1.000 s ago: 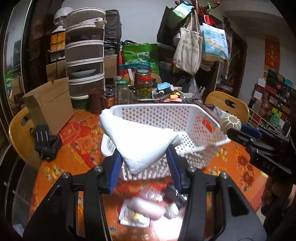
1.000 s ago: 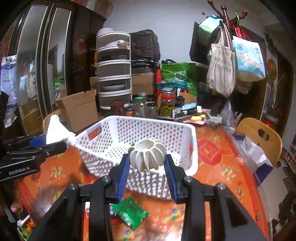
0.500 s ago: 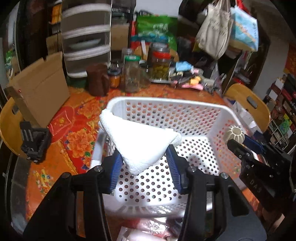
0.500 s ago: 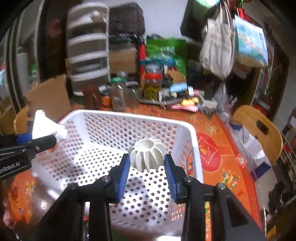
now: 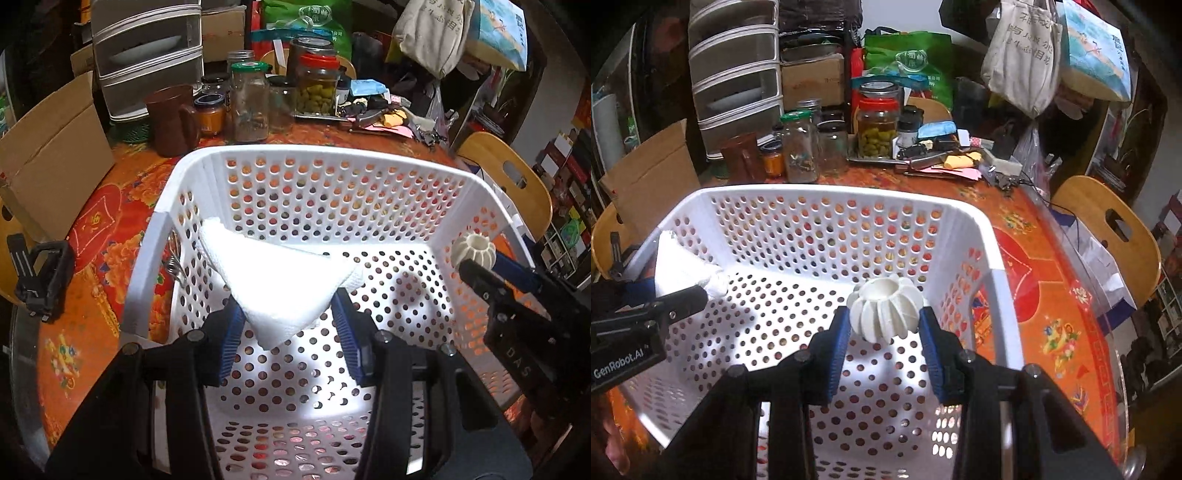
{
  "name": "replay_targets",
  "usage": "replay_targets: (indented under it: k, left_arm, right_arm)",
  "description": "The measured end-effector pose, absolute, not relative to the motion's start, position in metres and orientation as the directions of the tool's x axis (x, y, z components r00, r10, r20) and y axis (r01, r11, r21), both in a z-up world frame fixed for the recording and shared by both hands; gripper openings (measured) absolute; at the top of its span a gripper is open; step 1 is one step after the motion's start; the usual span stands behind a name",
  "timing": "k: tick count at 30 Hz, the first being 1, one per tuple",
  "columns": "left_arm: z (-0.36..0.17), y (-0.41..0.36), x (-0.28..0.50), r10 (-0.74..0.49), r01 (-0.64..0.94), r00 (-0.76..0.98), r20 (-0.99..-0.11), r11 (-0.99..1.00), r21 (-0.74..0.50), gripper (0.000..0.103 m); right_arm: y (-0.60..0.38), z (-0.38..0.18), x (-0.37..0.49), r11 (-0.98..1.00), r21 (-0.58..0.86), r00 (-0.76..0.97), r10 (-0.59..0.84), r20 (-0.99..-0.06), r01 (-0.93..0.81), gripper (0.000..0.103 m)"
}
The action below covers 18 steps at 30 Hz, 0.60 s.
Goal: Organize soft objects
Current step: 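Carry the towel and ball into the white basket and open both tools, then lift both open tools out of the basket back toward the pile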
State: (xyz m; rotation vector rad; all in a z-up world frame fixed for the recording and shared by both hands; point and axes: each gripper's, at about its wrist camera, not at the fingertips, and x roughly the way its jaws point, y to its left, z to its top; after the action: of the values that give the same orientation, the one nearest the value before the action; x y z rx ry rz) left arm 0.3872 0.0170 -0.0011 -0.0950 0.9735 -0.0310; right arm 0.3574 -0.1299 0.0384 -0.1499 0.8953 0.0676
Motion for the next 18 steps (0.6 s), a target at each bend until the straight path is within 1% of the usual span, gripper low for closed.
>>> replay_targets:
  k: [4,7,11,12,15,16,17,18]
  left_arm:
    - [-0.003,0.017,0.388,-0.075,-0.014,0.561,-0.825,0.995,-0.099,0.046]
    - [-0.003,0.017,0.388,-0.092,-0.005,0.56,-0.823,0.993,-0.114,0.05]
    - [-0.002,0.014,0.386,-0.108,0.01,0.565,-0.818,0.992,-0.123,0.058]
    - [-0.002,0.013,0.385,-0.109,0.014,0.567,-0.816,0.992,-0.122,0.062]
    - [0.002,0.009,0.381,-0.103,0.018,0.581,-0.807,0.993,-0.114,0.067]
    - [0.003,0.009,0.381,-0.101,0.017,0.584,-0.805,0.994,-0.112,0.068]
    - [0.005,0.007,0.379,-0.1,0.019,0.591,-0.8,0.994,-0.11,0.071]
    - [0.007,0.007,0.378,-0.095,0.018,0.596,-0.797,0.994,-0.105,0.078]
  right_arm:
    - [-0.13,0.039,0.358,0.988,-0.1,0.624,-0.004,-0.782,-0.118,0.037]
    - [-0.13,0.039,0.358,0.988,-0.099,0.625,-0.005,-0.781,-0.115,0.038]
    - [-0.132,0.041,0.356,0.991,-0.077,0.629,0.011,-0.777,-0.112,0.039]
    - [-0.133,0.041,0.355,0.991,-0.077,0.633,0.01,-0.774,-0.111,0.039]
    - [-0.134,0.044,0.351,0.991,-0.074,0.643,0.014,-0.766,-0.111,0.041]
    - [-0.134,0.046,0.35,0.991,-0.078,0.648,0.011,-0.762,-0.108,0.043]
    - [-0.134,0.047,0.348,0.991,-0.081,0.653,0.009,-0.757,-0.108,0.046]
    - [-0.134,0.049,0.346,0.991,-0.085,0.658,0.007,-0.753,-0.108,0.05]
